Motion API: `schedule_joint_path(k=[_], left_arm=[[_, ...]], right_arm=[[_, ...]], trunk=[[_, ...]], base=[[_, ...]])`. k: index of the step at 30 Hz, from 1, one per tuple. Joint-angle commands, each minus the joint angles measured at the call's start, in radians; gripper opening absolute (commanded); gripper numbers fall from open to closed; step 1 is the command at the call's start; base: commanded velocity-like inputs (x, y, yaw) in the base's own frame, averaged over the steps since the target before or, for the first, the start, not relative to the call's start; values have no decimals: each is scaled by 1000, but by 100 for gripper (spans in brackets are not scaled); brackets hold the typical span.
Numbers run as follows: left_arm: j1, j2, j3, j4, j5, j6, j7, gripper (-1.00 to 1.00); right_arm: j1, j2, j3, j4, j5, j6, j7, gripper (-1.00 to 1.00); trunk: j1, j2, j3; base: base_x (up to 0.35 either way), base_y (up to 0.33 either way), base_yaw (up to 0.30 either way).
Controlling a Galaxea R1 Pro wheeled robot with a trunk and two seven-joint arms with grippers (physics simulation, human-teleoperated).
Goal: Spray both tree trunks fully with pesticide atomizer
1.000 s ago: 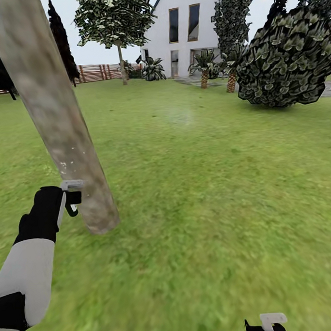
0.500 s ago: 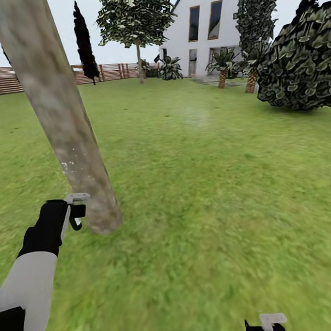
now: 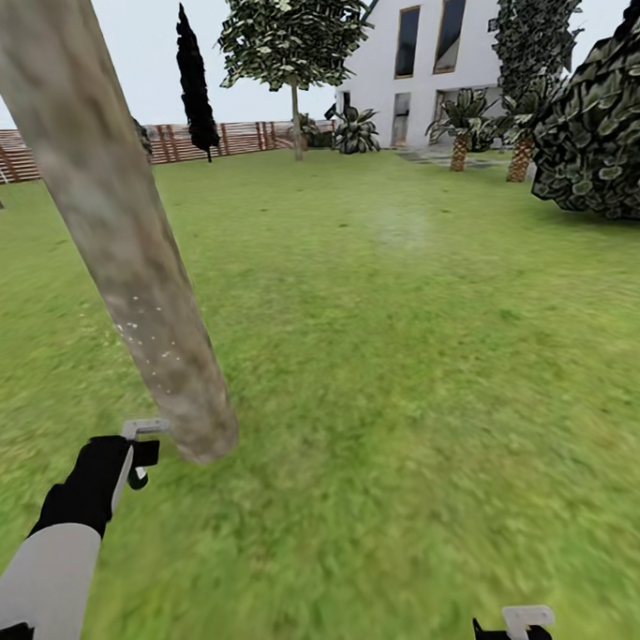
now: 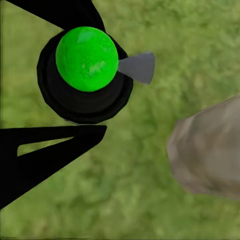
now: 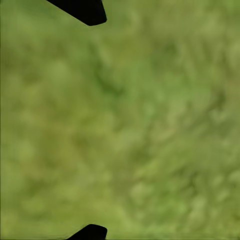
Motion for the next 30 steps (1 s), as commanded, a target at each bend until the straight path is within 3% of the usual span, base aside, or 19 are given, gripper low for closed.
schedule_joint_path(k=[1, 7, 11, 19, 30], left_arm=[[0, 0, 20, 20, -10, -7, -8, -100], [2, -1, 34, 125, -8, -108, -8, -100], [2, -1, 34, 129, -10, -112, -8, -100], [2, -3, 34, 133, -9, -112, -8, -100], [2, -3, 34, 132, -8, -112, -8, -100]], right_arm=[[-1, -1, -6, 2, 10, -4, -5, 100], [0, -2, -6, 2, 10, -3, -6, 100], [-1, -2, -6, 1, 10, -2, -7, 100], [-1, -2, -6, 2, 10, -3, -7, 100], [-1, -2, -6, 2, 10, -4, -7, 100]], trunk=[[0, 0, -1], [0, 0, -1], [0, 0, -1], [0, 0, -1], [0, 0, -1]], base=[[273, -169, 20], [279, -159, 1], [310, -91, 32], [234, -179, 263], [20, -272, 40]])
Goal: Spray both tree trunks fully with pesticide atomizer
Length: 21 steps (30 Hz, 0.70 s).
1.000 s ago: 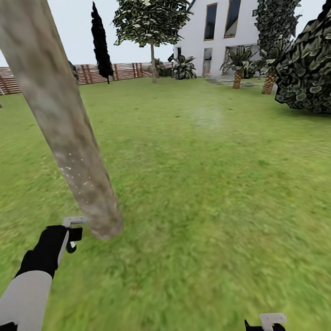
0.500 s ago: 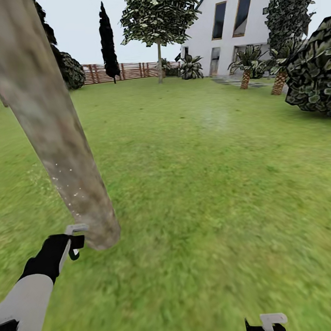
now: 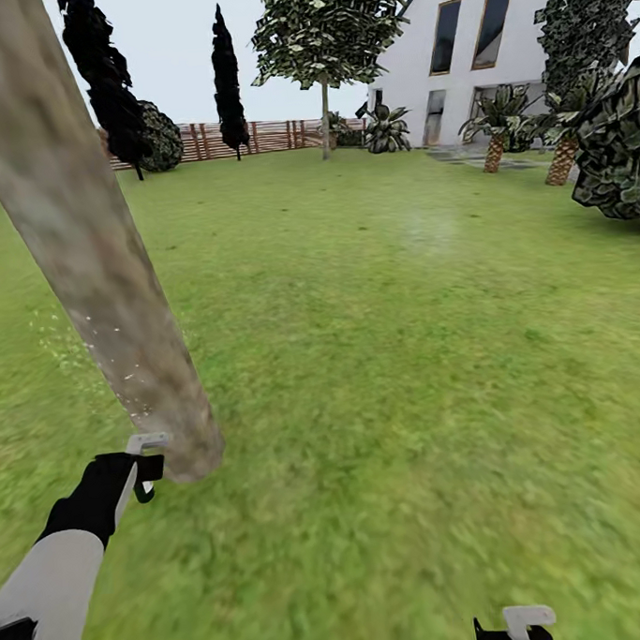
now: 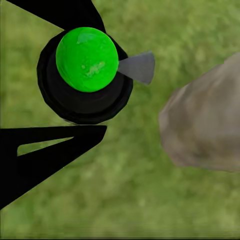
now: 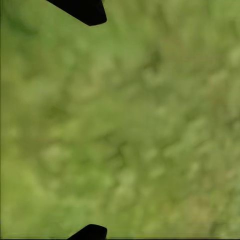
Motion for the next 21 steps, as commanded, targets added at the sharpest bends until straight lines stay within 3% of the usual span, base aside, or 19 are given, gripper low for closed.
schedule_joint_path(k=[1, 6, 16, 21], left_arm=[[-1, -1, 4, -3, -10, 5, -8, -100], [-1, 0, 4, -2, -12, 5, -8, -100], [-1, -5, 4, -1, -12, 5, -8, -100], [0, -5, 4, -1, -12, 5, -8, -100]], right_arm=[[-1, 0, -6, 2, 10, -3, -5, 100], [-1, 0, -6, 2, 10, -4, -5, 100], [-1, 0, -6, 2, 10, -4, -5, 100], [-1, 0, -6, 2, 10, -4, -5, 100]], trunk=[[0, 0, -1], [0, 0, -1], [0, 0, -1], [0, 0, -1]], base=[[0, -275, 0], [76, -275, 93], [154, -269, 263], [164, -265, 51]])
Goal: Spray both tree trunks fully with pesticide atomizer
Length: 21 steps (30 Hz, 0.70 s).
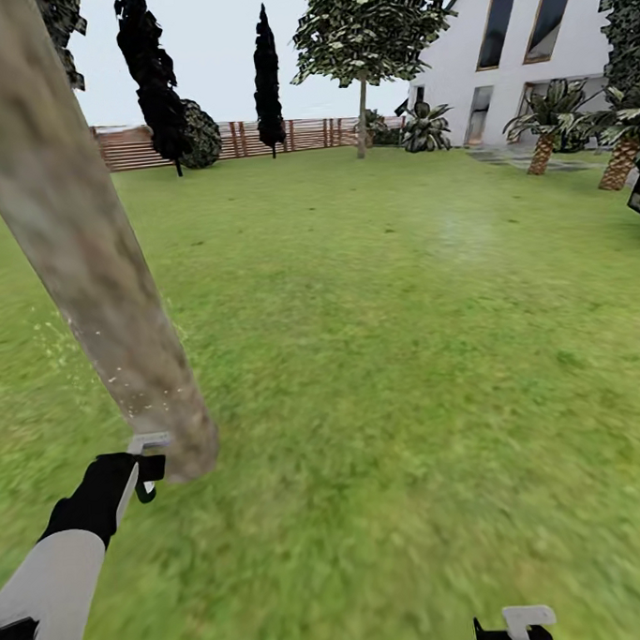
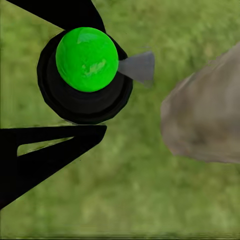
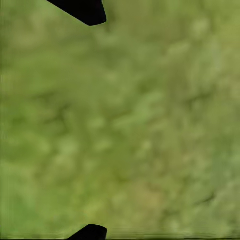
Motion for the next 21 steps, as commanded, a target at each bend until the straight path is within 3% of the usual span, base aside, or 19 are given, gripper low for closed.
schedule_joint_path(k=[1, 7, 21], left_arm=[[-1, -1, 4, -2, -11, 4, -8, -100], [-1, -1, 4, -3, -11, 4, -8, -100], [-1, 2, 10, -3, -12, 4, -7, -100]], right_arm=[[-1, 0, -6, 2, 10, -4, -5, 100], [-1, 0, -6, 2, 10, -4, -5, 100], [-1, 1, -4, 2, 10, -4, -5, 100]], trunk=[[0, 0, -1], [0, 0, -1], [0, 0, -1]], base=[[164, -265, 2], [164, -264, 48], [164, -264, 269]])
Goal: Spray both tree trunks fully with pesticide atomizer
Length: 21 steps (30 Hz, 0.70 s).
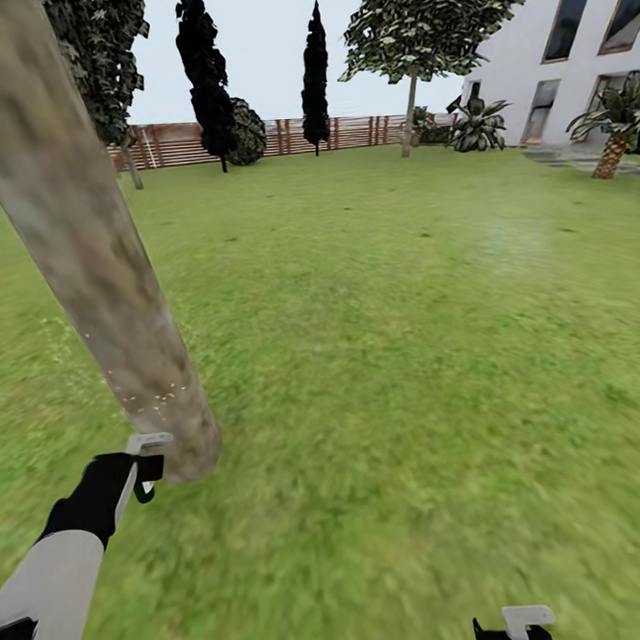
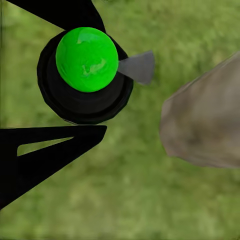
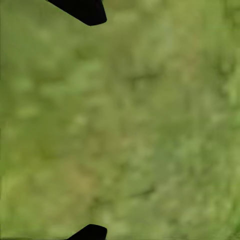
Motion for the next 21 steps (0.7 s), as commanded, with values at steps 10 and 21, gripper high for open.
schedule_joint_path(k=[10, 21], left_arm=[[-1, -11, 5, 25, -7, -5, -9, -100], [-66, -24, -6, -100, -6, 104, -28, -100]], right_arm=[[-1, 0, -5, 2, 11, -4, -4, 100], [0, 1, -5, 4, 12, -4, -4, 100]], trunk=[[0, 0, -1], [0, 0, -1]], base=[[173, -257, 275], [61, -30, 275]])
